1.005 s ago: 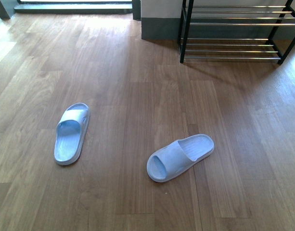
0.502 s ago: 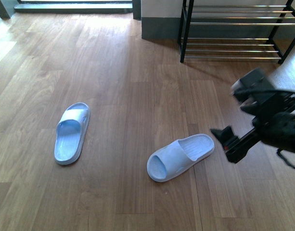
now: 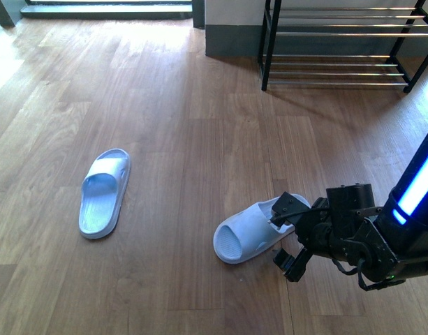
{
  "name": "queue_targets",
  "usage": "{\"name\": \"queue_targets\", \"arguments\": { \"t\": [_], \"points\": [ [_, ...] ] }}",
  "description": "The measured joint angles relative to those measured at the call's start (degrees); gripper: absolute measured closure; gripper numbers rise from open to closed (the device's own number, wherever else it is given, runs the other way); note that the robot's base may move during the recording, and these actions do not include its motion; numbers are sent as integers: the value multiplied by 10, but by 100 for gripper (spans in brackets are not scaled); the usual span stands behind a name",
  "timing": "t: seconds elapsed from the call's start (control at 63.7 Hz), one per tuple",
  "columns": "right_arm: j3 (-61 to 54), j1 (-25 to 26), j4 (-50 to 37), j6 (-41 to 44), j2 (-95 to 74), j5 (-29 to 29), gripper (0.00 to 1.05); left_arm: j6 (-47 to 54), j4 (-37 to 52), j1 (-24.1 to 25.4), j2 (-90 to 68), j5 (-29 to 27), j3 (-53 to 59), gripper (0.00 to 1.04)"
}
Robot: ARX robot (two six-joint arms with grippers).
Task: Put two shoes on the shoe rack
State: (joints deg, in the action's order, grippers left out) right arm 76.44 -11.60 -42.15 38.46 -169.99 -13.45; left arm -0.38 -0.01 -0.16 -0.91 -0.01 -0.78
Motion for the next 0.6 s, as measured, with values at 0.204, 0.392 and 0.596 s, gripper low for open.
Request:
{"name": "queue_targets", "arguments": {
  "t": [0.204,0.392,0.596],
  "points": [
    [44,-12,24,1,-21,-21,9,0,0,0,0,0,0,9],
    [51,-28,50,0,-23,-44,35,0,0,0,0,0,0,9],
    [60,-36,50,-7,-26,-42,68,0,0,0,0,0,0,9]
  ]
}}
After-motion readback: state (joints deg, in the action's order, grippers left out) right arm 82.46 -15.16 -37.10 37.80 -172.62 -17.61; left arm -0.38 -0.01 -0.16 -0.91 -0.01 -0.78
